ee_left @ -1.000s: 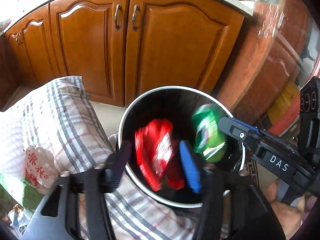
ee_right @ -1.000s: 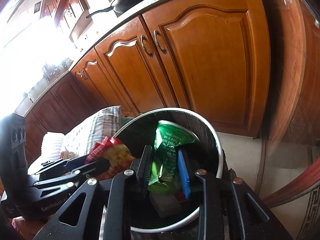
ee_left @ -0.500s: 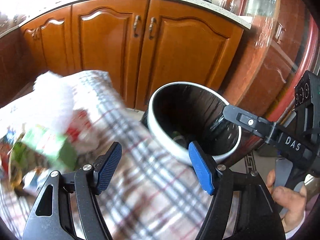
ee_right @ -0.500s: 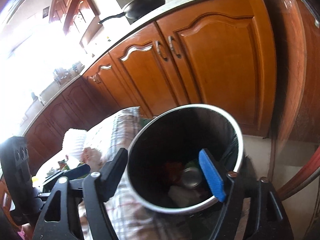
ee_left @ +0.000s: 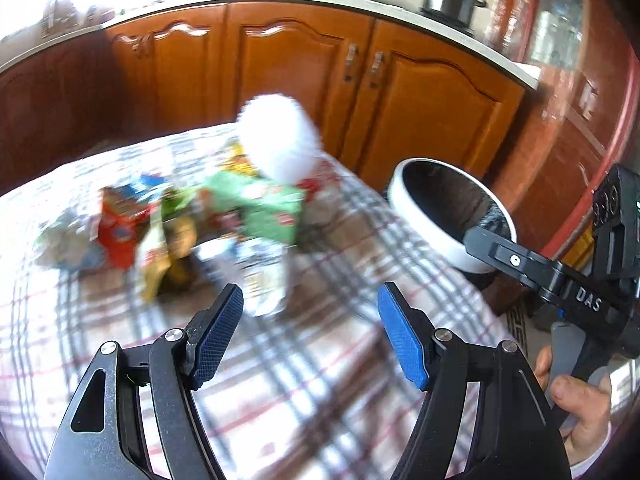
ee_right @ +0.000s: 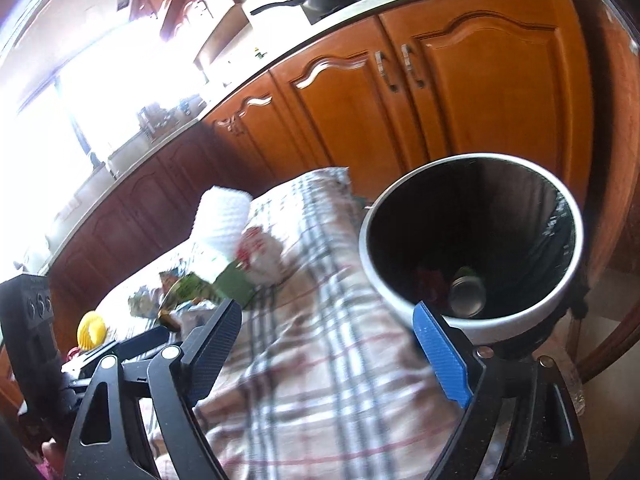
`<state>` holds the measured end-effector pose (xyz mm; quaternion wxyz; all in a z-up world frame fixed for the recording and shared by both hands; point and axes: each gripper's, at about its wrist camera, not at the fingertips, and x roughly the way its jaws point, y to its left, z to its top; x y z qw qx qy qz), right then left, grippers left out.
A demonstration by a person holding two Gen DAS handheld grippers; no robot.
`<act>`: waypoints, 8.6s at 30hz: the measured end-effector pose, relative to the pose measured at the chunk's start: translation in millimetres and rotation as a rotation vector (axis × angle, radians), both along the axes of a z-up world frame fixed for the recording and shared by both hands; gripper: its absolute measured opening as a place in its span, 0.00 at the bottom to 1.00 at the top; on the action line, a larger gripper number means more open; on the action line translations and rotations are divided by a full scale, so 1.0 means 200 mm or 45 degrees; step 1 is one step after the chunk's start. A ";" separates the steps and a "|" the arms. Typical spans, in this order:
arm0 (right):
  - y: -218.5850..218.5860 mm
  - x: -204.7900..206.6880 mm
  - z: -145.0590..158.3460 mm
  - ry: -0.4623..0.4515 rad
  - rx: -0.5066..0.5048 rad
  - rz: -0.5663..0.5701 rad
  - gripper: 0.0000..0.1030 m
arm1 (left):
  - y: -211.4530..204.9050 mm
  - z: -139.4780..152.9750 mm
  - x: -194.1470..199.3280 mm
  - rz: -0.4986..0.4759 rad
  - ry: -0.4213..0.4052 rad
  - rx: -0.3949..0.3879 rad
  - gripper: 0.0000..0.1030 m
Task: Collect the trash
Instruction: 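Move both open tools back to the trash pile, then grasp the green juice pouch with the left tool while the right tool grasps a white wrapper, then carry both items over the bin and open both tools to drop them, then move both open tools back toward the remaining trash, then grasp the crumpled foil wrapper with the left tool while the right tool grasps the green juice box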
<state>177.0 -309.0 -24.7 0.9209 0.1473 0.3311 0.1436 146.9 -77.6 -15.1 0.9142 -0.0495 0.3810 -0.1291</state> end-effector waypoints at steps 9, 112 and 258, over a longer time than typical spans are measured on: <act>0.24 0.01 -0.07 0.059 0.004 0.116 0.87 | 0.32 -0.04 -0.03 0.153 0.026 -0.026 0.69; -0.49 0.04 0.05 0.010 0.009 -0.223 0.17 | -0.55 0.17 0.26 -0.377 -0.033 0.005 0.05; 0.21 -0.03 0.02 -0.009 -0.150 0.138 0.31 | 0.12 0.03 0.06 -0.125 0.054 -0.078 0.30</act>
